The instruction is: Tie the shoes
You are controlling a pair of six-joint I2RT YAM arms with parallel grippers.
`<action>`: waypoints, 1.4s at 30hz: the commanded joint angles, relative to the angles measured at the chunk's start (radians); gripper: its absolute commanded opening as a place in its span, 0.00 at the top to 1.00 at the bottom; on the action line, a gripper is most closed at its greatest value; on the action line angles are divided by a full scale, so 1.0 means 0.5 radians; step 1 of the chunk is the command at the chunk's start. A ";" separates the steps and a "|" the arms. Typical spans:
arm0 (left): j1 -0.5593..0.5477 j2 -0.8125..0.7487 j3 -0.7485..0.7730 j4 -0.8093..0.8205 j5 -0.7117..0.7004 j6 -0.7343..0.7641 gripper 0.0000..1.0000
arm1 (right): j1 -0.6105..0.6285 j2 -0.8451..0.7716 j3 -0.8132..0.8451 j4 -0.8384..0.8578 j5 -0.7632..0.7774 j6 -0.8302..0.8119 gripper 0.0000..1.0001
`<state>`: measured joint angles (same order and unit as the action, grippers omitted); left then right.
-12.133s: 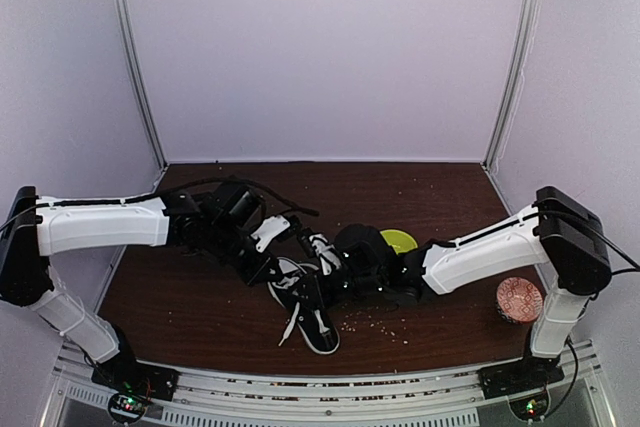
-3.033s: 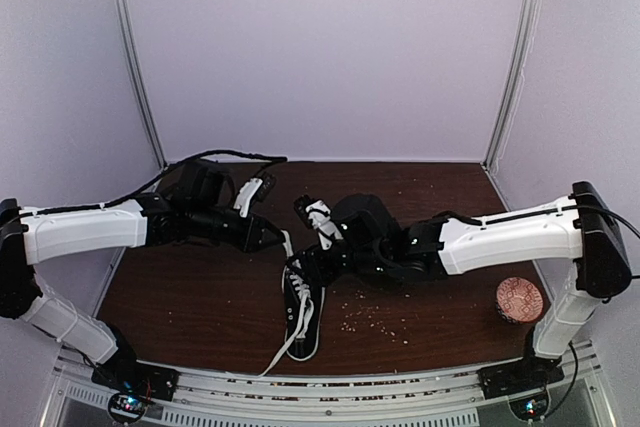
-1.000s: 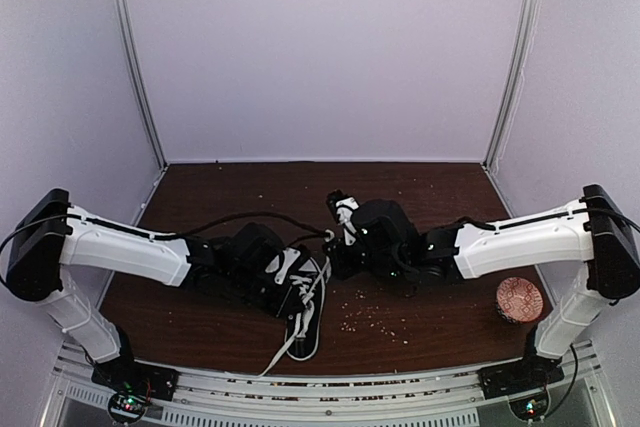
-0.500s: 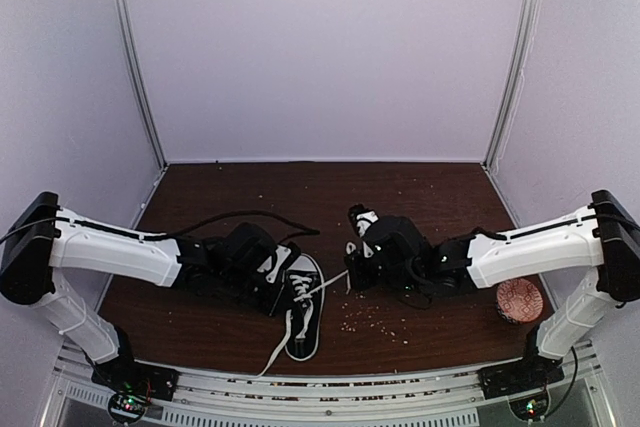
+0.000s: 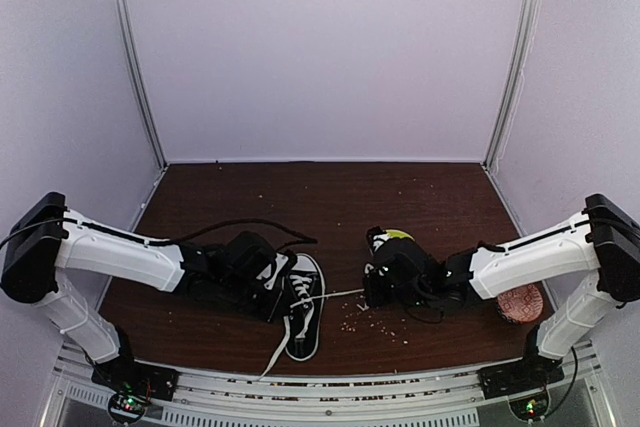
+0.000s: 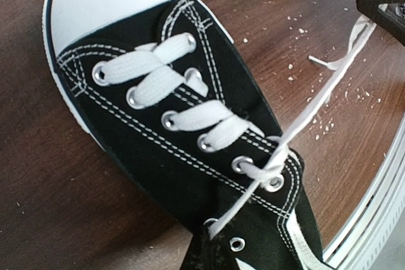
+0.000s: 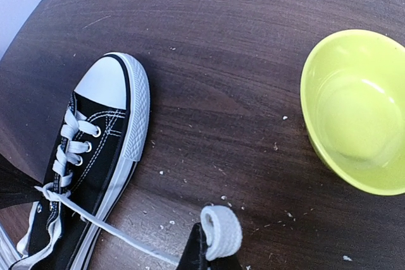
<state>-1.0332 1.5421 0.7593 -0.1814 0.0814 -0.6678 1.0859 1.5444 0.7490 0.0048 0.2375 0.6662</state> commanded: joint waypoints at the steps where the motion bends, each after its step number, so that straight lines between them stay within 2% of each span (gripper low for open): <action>1: 0.011 -0.053 -0.037 0.049 -0.030 0.007 1.00 | -0.048 -0.070 -0.029 0.004 0.013 0.022 1.00; 3: 0.010 -0.049 -0.035 0.067 -0.001 0.011 1.00 | -0.054 -0.066 -0.026 0.027 -0.015 0.012 1.00; 6: 0.011 -0.021 -0.035 0.073 0.041 -0.016 0.85 | -0.053 -0.061 -0.018 0.058 -0.063 0.003 1.00; 9: 0.011 -0.002 -0.077 0.150 0.111 -0.066 0.77 | -0.055 -0.053 -0.019 0.089 -0.095 0.005 1.00; 16: 0.011 -0.003 -0.135 0.211 0.154 -0.159 0.70 | -0.054 -0.045 -0.022 0.102 -0.110 0.002 1.00; 17: 0.011 -0.006 -0.140 0.207 0.152 -0.164 0.71 | -0.054 -0.044 -0.025 0.103 -0.112 0.003 1.00; 21: 0.011 -0.020 -0.144 0.209 0.159 -0.172 0.93 | -0.055 -0.053 -0.021 0.117 -0.119 -0.002 1.00; 23: 0.011 -0.053 -0.138 0.209 0.141 -0.162 0.99 | -0.055 -0.052 0.009 0.116 -0.129 -0.026 1.00; 27: 0.011 -0.185 -0.100 0.227 0.052 -0.060 1.00 | -0.104 -0.009 0.167 0.114 -0.201 -0.100 1.00; 31: 0.011 -0.258 -0.095 0.414 0.038 0.047 1.00 | -0.150 0.139 0.399 0.208 -0.435 -0.168 1.00; 37: 0.011 -0.233 -0.116 0.615 0.117 0.031 1.00 | -0.102 0.451 0.758 0.291 -0.805 -0.111 1.00; 38: 0.011 -0.227 -0.127 0.630 0.110 0.022 1.00 | -0.091 0.487 0.775 0.305 -0.833 -0.089 0.97; 42: 0.011 -0.193 -0.151 0.655 0.117 -0.020 1.00 | -0.112 0.504 0.703 0.349 -0.846 -0.033 0.56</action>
<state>-1.0248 1.4342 0.6983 0.0601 0.1276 -0.6720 1.0321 1.7874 1.1278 0.1555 -0.1314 0.6270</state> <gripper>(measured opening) 0.009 0.274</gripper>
